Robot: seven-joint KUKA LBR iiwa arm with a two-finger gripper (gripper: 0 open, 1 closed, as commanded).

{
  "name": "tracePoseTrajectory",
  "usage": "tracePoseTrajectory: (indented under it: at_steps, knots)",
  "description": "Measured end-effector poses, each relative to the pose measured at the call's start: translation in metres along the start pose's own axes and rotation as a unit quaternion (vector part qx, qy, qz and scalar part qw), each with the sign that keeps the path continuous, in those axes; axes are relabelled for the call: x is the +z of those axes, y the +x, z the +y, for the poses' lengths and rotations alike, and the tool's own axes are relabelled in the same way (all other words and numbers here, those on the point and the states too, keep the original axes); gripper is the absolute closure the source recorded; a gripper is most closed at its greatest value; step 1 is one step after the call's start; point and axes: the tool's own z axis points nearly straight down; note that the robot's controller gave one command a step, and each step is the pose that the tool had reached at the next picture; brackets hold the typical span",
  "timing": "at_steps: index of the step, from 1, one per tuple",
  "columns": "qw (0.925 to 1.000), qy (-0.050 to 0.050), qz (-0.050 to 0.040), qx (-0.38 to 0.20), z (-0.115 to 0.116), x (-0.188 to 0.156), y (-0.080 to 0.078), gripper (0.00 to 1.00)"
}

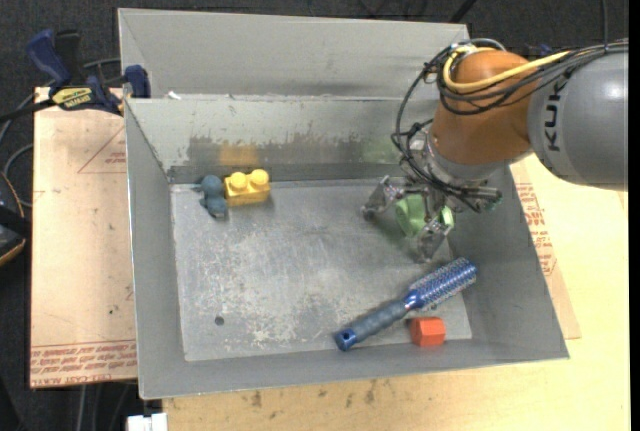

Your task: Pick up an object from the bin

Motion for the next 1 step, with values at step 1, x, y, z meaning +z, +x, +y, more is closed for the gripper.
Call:
tracePoseTrajectory:
  at_steps: [1]
  knots:
    - [0.9951, -0.001, -0.0021, -0.099, -0.0497, 0.0009, 0.0201, 0.0]
